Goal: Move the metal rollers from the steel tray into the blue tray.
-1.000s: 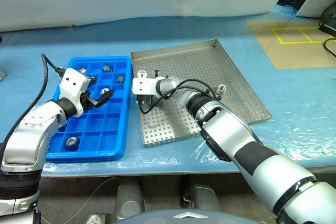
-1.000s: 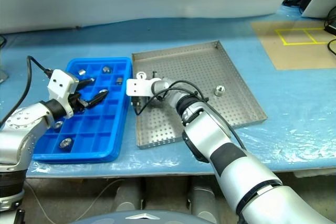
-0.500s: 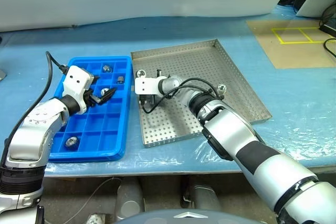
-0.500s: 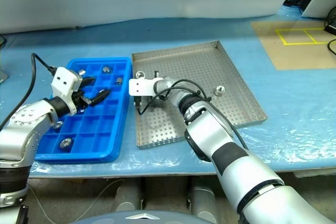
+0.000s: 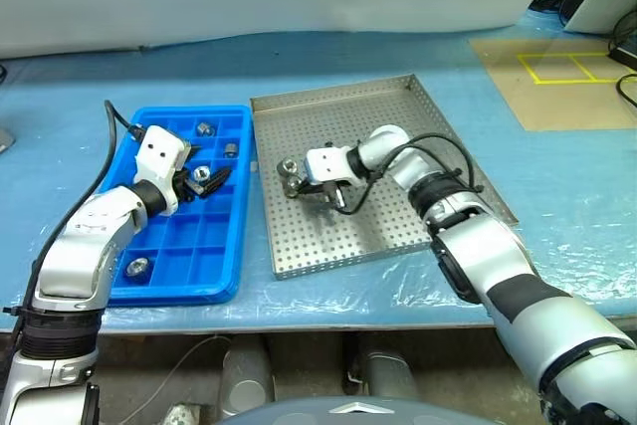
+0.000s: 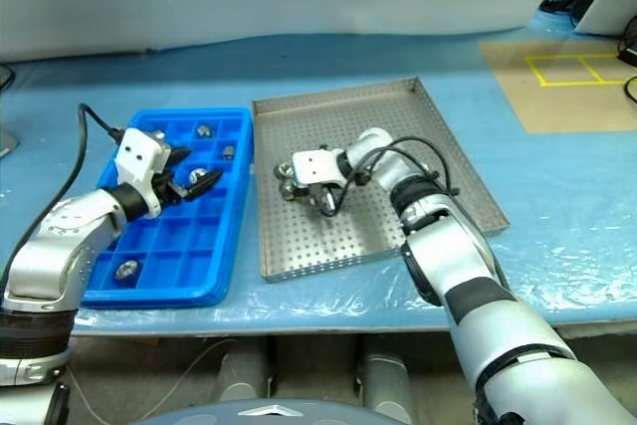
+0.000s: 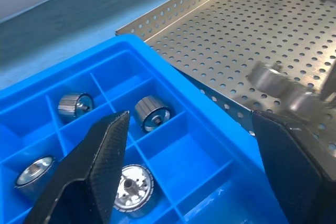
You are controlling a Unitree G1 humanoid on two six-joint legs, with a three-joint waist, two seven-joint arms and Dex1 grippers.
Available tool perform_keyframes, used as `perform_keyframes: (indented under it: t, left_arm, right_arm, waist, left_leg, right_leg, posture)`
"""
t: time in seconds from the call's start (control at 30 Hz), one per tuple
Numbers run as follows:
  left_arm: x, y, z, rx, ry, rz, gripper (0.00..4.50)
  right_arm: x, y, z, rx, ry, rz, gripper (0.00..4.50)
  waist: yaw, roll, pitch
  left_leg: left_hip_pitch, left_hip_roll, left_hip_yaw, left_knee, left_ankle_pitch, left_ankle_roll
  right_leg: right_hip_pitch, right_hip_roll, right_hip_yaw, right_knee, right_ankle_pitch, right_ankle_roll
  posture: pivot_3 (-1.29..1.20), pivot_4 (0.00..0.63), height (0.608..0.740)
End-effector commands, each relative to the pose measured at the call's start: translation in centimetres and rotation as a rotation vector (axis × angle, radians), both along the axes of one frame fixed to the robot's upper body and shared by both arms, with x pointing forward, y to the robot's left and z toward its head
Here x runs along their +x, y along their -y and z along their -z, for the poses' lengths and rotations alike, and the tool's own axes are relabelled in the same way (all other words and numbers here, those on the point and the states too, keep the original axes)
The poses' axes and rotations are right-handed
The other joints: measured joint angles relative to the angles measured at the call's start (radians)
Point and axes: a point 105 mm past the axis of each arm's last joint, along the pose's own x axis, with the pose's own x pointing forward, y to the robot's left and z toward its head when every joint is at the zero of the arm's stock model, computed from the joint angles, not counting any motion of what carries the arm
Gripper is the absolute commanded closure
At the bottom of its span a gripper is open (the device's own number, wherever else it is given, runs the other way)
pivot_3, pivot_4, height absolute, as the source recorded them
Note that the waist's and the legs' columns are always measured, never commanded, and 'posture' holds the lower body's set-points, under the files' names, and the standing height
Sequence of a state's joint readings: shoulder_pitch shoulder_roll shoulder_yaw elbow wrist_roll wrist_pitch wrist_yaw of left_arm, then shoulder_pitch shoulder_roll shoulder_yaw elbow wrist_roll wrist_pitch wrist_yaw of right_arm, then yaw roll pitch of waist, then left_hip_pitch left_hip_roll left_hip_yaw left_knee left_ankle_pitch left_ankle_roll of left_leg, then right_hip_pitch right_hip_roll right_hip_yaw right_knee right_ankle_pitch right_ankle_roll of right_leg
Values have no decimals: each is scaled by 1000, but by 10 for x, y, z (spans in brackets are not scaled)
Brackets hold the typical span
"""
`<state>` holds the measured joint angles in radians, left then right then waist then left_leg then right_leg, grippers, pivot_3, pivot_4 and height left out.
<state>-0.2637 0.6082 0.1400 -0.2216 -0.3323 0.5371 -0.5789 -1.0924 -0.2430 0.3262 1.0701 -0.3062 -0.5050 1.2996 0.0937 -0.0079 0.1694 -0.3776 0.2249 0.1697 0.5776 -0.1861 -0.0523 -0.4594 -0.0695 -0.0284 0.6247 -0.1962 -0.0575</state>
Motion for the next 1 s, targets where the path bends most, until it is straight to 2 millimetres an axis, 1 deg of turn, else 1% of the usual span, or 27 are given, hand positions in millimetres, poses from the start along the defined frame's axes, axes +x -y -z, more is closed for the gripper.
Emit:
perform_keyframes:
  t: [0.03,0.07,0.17,0.27,0.43,0.5,0.6,0.7,0.8,0.87,0.93,1.0]
  left_arm:
    - [4,6,-9,3,50,23,624]
    - [5,8,-8,-2,50,30,624]
    - [8,14,-6,-11,49,48,624]
    - [9,25,-3,-33,42,87,624]
    - [-2,59,6,-73,1,244,624]
    - [1,70,10,-56,-2,281,624]
    - [6,79,6,-61,12,304,624]
    - [11,85,4,-62,21,318,624]
    - [14,87,5,-59,21,325,624]
    - [15,87,6,-60,22,326,624]
    - [16,87,7,-61,23,325,624]
    - [16,87,7,-62,24,323,624]
  right_arm:
    - [-16,16,-17,-6,62,-110,4489]
    - [-22,24,-15,-26,63,-115,4489]
    - [-33,42,-12,-39,24,-80,4489]
    - [-34,58,-6,-50,15,3,4489]
    - [-30,60,-19,3,66,82,4489]
    - [-31,61,-15,-28,116,65,4489]
    - [-35,63,-10,-83,159,24,4489]
    - [-36,63,-10,-120,184,-4,4489]
    - [-42,71,-11,-187,135,-38,4489]
    - [-43,74,-12,-193,114,-38,4489]
    - [-43,79,-11,-221,105,-41,3985]
    - [-44,81,-11,-229,91,-44,3498]
  waist:
    - [0,0,0]
    - [0,0,0]
    - [-2,0,0]
    - [-11,0,0]
    - [-28,0,0]
    - [-28,0,0]
    - [-28,0,0]
    - [-31,0,0]
    - [-41,0,0]
    - [-51,0,0]
    - [-57,0,0]
    - [-60,0,0]
  left_leg:
    - [0,0,0,1,0,1]
    - [0,0,0,1,0,1]
    - [0,0,0,1,0,1]
    - [1,0,0,1,0,1]
    - [2,-1,0,1,0,0]
    - [2,-1,0,1,0,0]
    - [2,-1,0,1,0,1]
    - [1,-1,0,1,0,1]
    - [1,-2,0,1,0,1]
    - [1,-2,0,1,-1,2]
    - [1,-2,0,1,-1,2]
    - [1,-2,0,1,-1,2]
  right_leg:
    - [0,0,0,0,0,0]
    - [0,0,0,0,0,0]
    - [0,0,0,0,0,0]
    - [1,0,1,0,0,0]
    - [1,0,2,0,0,1]
    - [1,0,2,0,1,1]
    - [1,0,2,0,1,1]
    - [1,0,2,0,1,1]
    - [1,0,2,-1,1,1]
    - [1,0,2,-1,1,1]
    - [1,0,2,-1,1,1]
    - [1,0,2,-1,1,1]
  posture:
    - [83,150,740]
    - [67,150,740]
    - [49,150,740]
    - [32,150,740]
    - [4,150,740]
    - [-13,150,740]
    - [-46,150,740]
    - [-62,150,740]
    - [-76,150,740]
    - [-81,150,740]
    - [-81,150,740]
    - [-76,150,740]
